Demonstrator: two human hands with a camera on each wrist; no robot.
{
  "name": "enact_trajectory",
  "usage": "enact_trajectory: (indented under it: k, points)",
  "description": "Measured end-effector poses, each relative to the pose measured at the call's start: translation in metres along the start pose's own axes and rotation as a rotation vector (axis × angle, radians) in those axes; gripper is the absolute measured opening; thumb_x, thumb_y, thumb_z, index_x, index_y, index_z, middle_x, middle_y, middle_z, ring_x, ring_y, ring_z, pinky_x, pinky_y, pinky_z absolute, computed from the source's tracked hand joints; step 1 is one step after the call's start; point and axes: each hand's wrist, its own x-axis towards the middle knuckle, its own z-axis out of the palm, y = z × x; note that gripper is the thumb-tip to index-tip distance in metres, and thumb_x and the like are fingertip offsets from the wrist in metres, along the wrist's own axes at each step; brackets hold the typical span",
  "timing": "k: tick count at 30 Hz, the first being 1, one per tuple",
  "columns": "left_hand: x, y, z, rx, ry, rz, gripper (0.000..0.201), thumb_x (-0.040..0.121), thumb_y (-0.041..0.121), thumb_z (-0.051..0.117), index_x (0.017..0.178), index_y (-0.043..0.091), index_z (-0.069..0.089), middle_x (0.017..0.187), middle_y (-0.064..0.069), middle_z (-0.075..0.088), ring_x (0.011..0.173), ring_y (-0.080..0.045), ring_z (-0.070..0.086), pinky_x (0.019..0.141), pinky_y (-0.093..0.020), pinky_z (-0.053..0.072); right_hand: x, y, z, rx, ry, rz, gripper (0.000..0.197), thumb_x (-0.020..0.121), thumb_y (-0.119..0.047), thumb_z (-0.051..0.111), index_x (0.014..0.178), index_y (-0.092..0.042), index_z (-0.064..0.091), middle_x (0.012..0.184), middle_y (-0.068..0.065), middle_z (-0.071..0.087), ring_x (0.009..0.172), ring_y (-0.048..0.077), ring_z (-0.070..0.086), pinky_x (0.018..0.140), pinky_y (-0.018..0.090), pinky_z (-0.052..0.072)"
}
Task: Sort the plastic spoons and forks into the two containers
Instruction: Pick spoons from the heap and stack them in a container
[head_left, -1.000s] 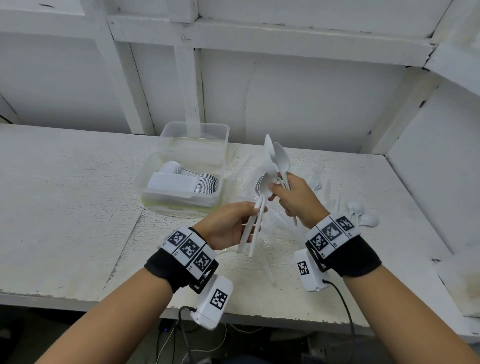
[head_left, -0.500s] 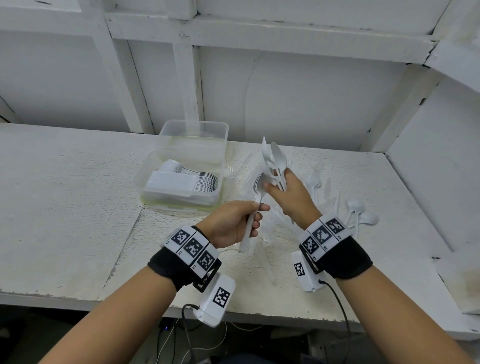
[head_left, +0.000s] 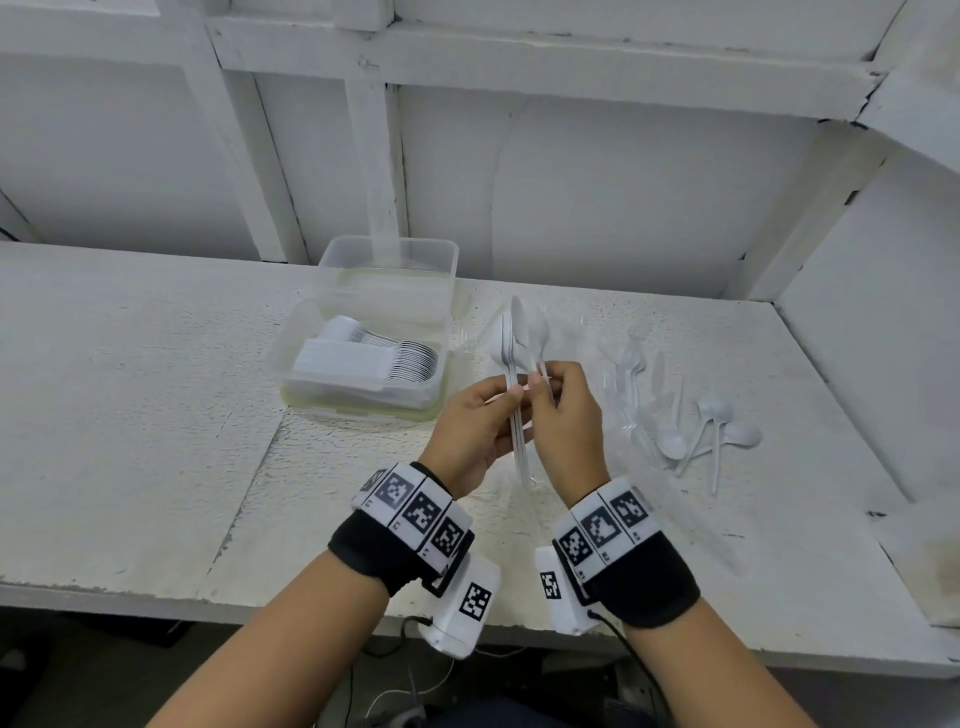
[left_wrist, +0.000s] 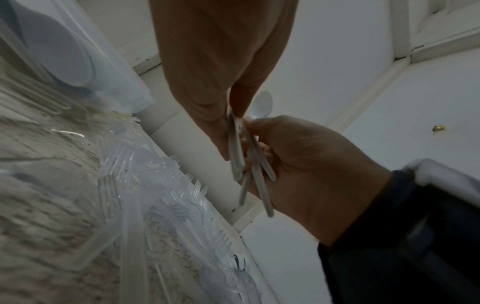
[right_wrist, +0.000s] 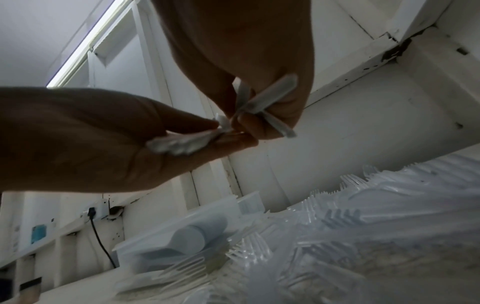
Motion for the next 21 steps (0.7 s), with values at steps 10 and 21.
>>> enact_trajectory:
  k: [10,21]
  points:
    - [0.0003,0.0014,-0.0068,0.022,-0.007,-0.029,0.02,0.096,0.011,0.048,0.105,0.001,0.064,0.091,-0.01,0.072,0.078,-0.016,0.07,0.067,-0.023,0.056,-0.0046,0.0031,0.0043,0.002,0.006,0.007,0.006,0.094,-0.018,0.053,0.09,-0.021,0.057,0.1,0.003,0.061,0.082,0.006,0.055,0.069,0.009,0.042]
    - [0.0066,0.0075,-0.0094,0.035,0.097,-0.063,0.015,0.098,0.006,0.043,0.096,0.003,0.057,0.087,-0.013,0.065,0.076,-0.02,0.066,0.075,-0.033,0.056,-0.0023,-0.0012,-0.0032,0.005,-0.014,-0.004,0.019,0.096,-0.013,0.047,0.111,-0.013,0.058,0.087,-0.007,0.058,0.074,-0.001,0.056,0.059,0.003,0.042]
